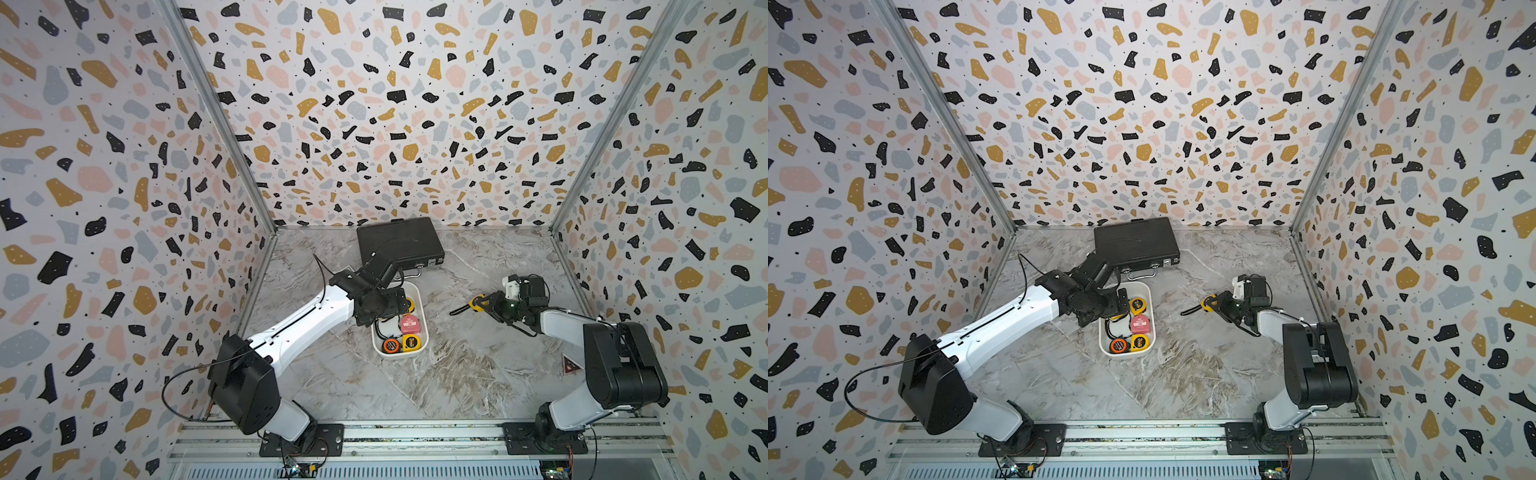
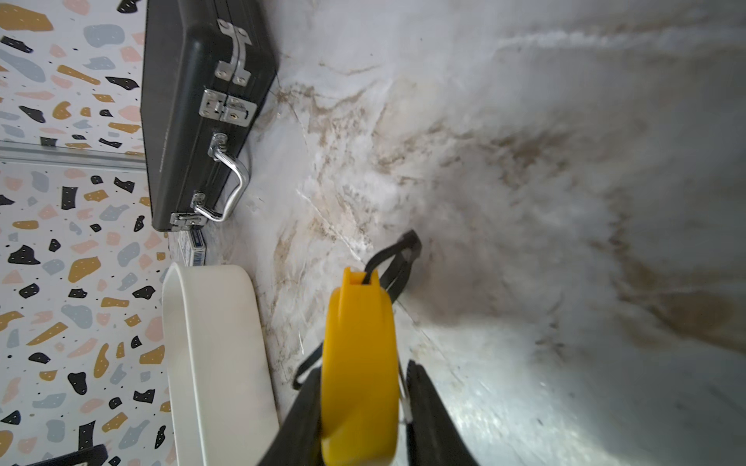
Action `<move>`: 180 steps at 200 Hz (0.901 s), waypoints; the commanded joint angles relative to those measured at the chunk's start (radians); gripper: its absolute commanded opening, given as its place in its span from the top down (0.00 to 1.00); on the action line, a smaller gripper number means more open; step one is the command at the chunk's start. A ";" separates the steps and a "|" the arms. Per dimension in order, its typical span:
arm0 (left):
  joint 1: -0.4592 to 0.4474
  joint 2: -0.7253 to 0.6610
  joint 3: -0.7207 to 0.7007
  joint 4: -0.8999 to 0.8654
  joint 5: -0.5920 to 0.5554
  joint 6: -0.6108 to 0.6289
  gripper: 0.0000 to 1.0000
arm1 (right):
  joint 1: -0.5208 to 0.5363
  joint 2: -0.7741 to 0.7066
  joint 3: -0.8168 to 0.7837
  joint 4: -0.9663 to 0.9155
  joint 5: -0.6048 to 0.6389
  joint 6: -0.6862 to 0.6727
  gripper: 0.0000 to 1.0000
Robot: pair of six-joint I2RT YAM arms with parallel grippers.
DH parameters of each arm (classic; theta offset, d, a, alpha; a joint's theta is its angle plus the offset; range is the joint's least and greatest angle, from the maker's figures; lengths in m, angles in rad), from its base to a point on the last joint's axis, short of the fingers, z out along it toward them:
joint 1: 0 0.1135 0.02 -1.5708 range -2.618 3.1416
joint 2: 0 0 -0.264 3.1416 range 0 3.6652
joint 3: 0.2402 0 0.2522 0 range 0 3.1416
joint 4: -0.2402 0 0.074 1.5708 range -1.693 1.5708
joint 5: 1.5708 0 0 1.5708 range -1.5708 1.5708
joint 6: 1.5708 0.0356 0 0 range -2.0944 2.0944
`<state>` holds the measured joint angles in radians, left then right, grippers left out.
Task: Take the tape measure out of the storage box
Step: Place the tape measure at the center of the board.
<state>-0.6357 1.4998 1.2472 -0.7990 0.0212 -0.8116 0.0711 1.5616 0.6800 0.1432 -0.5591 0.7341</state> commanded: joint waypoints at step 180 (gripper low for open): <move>0.003 0.145 0.053 -0.034 -0.035 0.100 0.00 | -0.022 -0.137 0.020 -0.320 0.042 -0.104 0.17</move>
<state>-0.6357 1.6226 1.2484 -0.8146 0.0013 -0.7547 0.0517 1.4952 0.6823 -0.0906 -0.5404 0.6483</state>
